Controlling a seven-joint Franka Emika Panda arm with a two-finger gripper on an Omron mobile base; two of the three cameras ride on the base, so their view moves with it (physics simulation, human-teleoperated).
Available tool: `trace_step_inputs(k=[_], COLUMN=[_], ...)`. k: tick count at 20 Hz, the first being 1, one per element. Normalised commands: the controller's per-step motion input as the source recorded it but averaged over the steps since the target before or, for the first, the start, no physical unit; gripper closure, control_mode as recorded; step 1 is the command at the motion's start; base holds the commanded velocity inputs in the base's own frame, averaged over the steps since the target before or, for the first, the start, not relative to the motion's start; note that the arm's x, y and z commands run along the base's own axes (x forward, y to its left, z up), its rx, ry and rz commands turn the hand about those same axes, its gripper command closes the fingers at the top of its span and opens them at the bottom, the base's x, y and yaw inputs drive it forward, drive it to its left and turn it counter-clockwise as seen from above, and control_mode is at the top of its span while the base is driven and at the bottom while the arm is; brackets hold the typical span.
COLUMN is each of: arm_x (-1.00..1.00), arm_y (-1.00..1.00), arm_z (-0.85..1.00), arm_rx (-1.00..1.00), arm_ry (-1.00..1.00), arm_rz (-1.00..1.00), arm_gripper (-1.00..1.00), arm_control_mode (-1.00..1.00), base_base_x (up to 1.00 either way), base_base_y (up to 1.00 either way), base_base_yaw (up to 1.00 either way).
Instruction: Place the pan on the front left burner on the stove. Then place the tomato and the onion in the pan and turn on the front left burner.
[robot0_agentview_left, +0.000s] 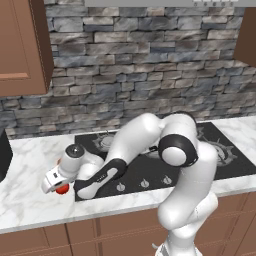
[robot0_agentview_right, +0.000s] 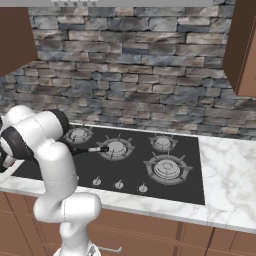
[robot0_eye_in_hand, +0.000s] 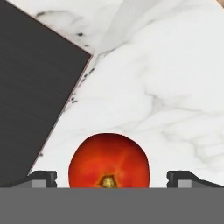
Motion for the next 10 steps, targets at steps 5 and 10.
trace_step_inputs(k=[5,10], arm_x=[0.0,0.0], arm_y=[0.18,0.1], arm_z=[-0.19,-0.17], arm_rx=[-0.06,-0.05], arm_ry=[0.0,0.0], arm_rz=[0.0,0.0], arm_gripper=[-1.0,-1.0], arm_control_mode=[-1.0,-1.0], base_base_x=[0.0,0.0], base_base_y=[0.0,0.0], base_base_yaw=[0.0,0.0])
